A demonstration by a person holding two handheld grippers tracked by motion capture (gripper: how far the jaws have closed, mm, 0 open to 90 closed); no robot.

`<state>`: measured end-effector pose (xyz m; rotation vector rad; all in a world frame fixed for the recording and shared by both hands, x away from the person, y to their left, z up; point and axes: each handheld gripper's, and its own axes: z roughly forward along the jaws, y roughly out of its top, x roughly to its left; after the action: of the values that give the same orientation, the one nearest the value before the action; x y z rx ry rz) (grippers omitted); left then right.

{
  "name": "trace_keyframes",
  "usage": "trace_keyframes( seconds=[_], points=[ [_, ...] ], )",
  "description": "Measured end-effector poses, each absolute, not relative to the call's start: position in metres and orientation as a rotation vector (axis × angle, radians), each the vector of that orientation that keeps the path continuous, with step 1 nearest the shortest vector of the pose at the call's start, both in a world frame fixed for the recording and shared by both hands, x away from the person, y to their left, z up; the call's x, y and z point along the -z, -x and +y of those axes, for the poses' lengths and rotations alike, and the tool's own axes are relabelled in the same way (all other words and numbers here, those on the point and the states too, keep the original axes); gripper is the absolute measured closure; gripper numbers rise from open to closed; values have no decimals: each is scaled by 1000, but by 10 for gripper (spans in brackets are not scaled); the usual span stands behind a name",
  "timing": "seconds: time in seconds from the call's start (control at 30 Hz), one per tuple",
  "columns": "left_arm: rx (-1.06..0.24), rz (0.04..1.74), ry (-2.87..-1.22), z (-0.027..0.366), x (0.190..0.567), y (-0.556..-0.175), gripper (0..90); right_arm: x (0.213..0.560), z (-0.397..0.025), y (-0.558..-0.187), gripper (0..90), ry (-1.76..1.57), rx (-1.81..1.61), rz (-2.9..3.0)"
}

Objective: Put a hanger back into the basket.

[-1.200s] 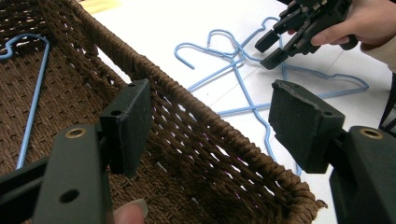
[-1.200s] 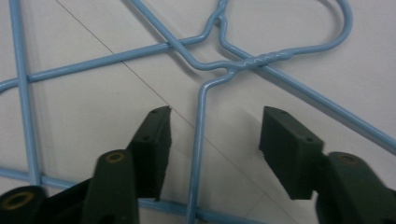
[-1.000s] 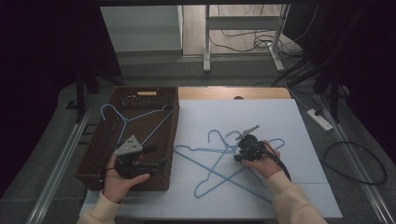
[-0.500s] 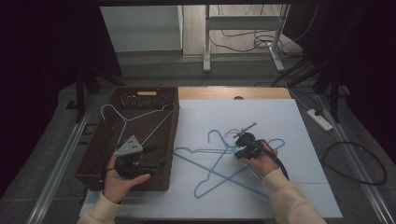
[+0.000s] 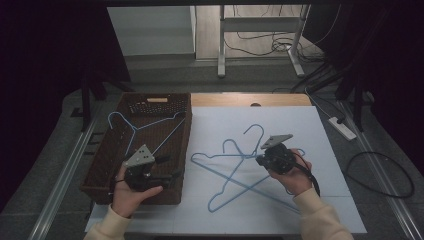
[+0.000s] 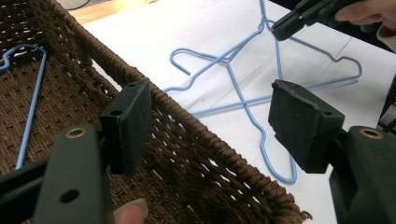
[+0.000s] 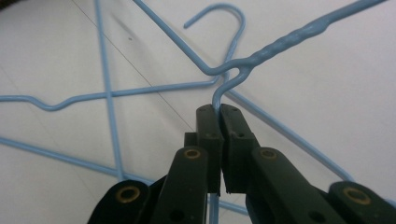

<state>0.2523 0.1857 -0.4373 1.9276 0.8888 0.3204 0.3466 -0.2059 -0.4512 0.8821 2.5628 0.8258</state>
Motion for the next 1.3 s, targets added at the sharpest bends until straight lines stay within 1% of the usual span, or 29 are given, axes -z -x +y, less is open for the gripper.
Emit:
trace_keyframes(
  seconds=[0.63,0.83,0.9,0.97,1.3],
  points=[
    [-322,820,-1942,161,423,-261,315,416,-238,-321,882,-761,-1000,2532],
    [-290,791,-1965,142,421,-274,313,413,-246,-317,881,-747,-1019,2544],
    [-259,786,-1981,135,419,-279,312,412,-248,-316,882,-747,-1030,2547],
    [-265,766,-1993,129,417,-282,309,411,-249,-315,881,-746,-1036,2548],
    [-202,744,-2065,95,411,-303,303,411,-250,-315,882,-743,-1039,2564]
  ],
)
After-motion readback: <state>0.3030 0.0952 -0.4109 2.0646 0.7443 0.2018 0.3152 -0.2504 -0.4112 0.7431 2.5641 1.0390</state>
